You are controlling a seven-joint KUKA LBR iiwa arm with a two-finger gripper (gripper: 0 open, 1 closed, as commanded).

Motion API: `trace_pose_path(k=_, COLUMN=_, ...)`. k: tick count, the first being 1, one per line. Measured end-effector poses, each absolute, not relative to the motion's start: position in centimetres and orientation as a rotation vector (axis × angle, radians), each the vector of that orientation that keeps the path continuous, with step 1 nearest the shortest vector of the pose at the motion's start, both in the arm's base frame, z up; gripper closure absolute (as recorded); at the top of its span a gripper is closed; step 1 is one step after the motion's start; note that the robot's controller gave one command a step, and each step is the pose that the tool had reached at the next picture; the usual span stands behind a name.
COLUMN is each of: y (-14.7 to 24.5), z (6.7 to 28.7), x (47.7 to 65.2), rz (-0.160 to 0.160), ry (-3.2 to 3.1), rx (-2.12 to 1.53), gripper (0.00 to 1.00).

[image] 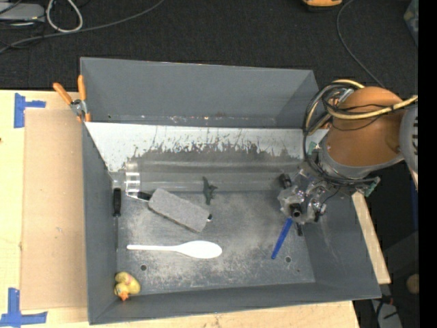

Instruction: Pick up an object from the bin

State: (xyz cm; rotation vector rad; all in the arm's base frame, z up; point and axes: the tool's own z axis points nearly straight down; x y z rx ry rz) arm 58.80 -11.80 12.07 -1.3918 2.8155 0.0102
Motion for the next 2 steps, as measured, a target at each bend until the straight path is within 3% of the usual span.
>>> trace_pose_path(k=2, y=-11.7, z=15.4, x=58.7, rz=0.017, ry=2.820, rx=-1.389, gripper=1.00)
